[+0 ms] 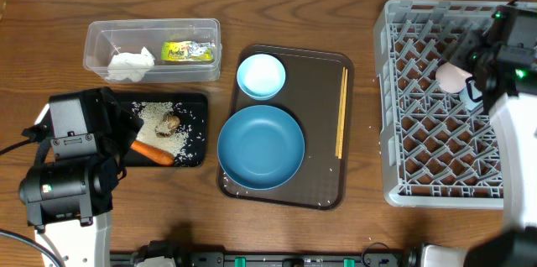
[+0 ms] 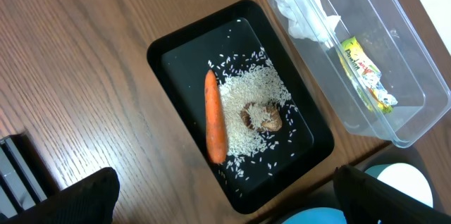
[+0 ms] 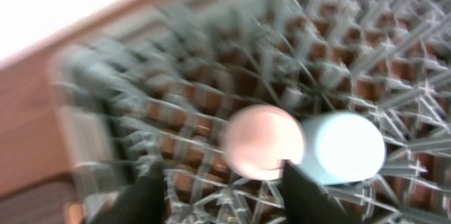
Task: Sort waste into correct bins and load items into the dishwasher rack
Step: 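Move the right gripper left over the large blue plate on the brown tray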
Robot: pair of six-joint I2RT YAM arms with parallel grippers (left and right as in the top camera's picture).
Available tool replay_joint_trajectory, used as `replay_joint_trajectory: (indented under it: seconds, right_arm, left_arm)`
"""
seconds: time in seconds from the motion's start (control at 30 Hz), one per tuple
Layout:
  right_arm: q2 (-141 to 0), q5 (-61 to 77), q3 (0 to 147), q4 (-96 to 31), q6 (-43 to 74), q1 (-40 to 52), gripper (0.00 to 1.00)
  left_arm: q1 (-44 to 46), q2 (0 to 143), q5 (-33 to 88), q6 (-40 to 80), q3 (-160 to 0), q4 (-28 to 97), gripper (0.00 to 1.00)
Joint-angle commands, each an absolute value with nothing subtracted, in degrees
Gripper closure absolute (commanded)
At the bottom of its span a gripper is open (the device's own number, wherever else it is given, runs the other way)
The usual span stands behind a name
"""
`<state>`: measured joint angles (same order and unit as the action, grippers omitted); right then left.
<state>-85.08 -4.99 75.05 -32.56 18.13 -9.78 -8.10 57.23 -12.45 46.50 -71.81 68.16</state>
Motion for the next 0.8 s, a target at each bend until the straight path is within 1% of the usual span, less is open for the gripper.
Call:
replay_joint_trajectory:
  seconds: [0.0,0.07,0.17,0.37,0.43,0.5,0.6,0.7,0.77]
  right_arm:
    - [-80.8,5.5,75.7,-32.3,16.6,-5.9,0.36]
    - [-79.8,9.4,75.7,-32.3,16.6,-2.7,0.3]
    - [-80.1,11.9,75.7,-32.3,16.6,2.3,0.26]
    - [-83.6,13.3,75.7,-34.4,16.2,14.6,0.23]
    - [-85.4,15.6,75.7,-34.7,13.1,18.9,0.23]
    - [-87.4,18.3,75.7,-34.7,7.6,23.4,0.22]
    - [-91.5,18.6,75.7,-35.1,-1.6,30.9,0.18]
    - [-95.5,18.4,75.7,-35.0,-4.2,35.9,0.13]
    - [-98.2,18.5,75.7,-34.7,-4.2,38.5,0.14]
  left_arm:
    - [-8.3,57.2,-13.5,46.6,-72.0,68.3,0.02]
    - [-8.3,57.2,-13.5,46.6,-72.0,68.3,0.02]
    - [-8.3,57.2,-13.5,46.6,-72.0,68.3,0.02]
    - [-8.3,57.2,-13.5,46.6,-72.0,68.3,0.02]
    - [-8.3,57.2,-13.5,46.6,-72.0,68.3,0.02]
    - [-8.3,57.2,-13.5,46.6,-72.0,68.3,0.02]
    - [-8.3,57.2,-13.5,46.6,-72.0,68.3,0.02]
    - [-8.3,57.2,-13.5,46.6,-72.0,68.3,0.02]
    - [-8.3,57.2,-13.5,46.6,-72.0,68.3,0.02]
